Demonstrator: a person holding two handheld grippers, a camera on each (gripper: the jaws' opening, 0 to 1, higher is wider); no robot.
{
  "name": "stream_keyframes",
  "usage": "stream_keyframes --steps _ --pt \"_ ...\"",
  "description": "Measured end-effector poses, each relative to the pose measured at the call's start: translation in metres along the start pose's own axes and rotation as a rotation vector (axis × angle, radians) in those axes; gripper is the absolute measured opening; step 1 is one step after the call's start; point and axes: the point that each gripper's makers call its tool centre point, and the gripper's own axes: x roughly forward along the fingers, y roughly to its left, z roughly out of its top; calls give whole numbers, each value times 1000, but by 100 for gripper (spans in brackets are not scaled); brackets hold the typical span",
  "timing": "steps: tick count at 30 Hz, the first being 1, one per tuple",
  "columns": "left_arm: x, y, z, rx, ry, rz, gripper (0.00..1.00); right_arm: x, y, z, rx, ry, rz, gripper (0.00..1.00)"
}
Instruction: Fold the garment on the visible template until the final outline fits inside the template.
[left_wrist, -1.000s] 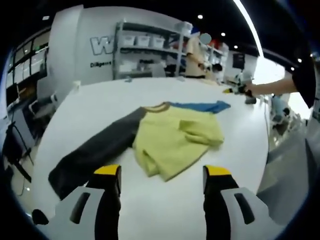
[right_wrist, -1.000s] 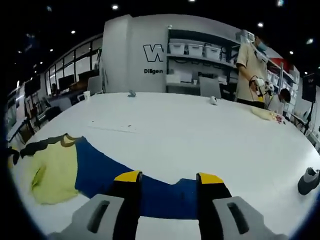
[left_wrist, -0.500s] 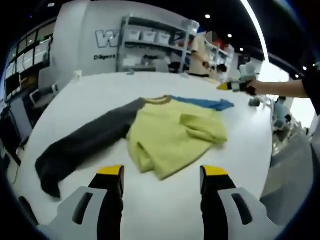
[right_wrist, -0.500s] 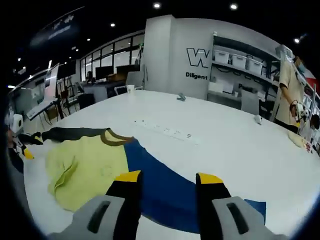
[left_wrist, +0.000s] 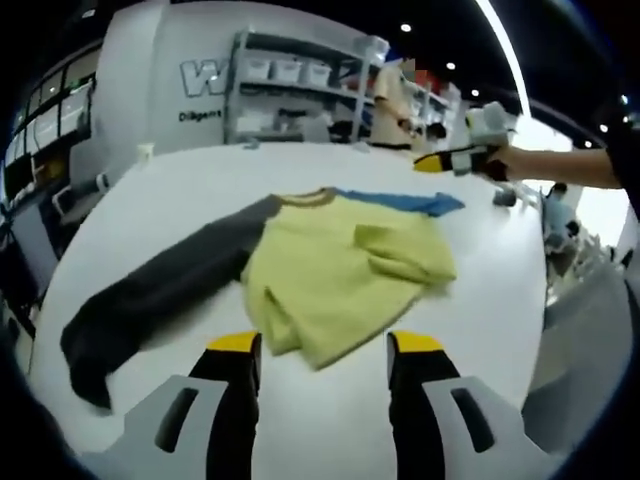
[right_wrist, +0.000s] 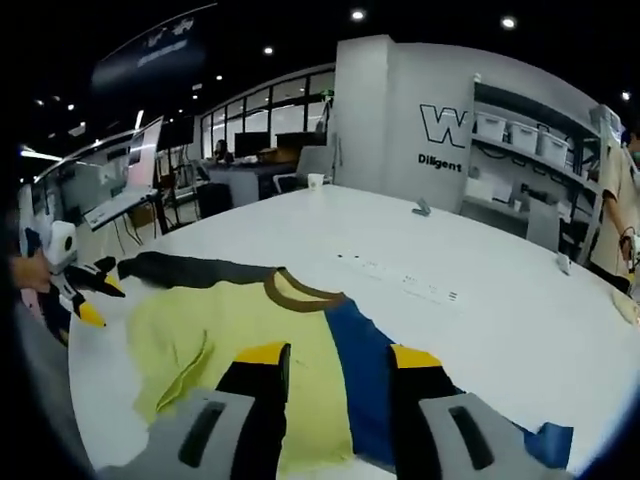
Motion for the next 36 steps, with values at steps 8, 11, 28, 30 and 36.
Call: stream_keyframes --steps 8,11,28,30,36 --pt "8 -8 -2 -24 10 -17 31 23 58 -11 -59 53 120 30" --pt "13 -10 -3 -35 17 -24 30 29 74 -13 -58 56 144 29" --pt "24 -11 -13 -62 44 12 22 68 136 -40 -22 136 254 16" --pt "23 -10 -15 -62 50 26 21 67 138 -43 -15 144 252 16" --pt "19 -5 -25 -96 66 70 16 66 138 -58 27 178 241 1"
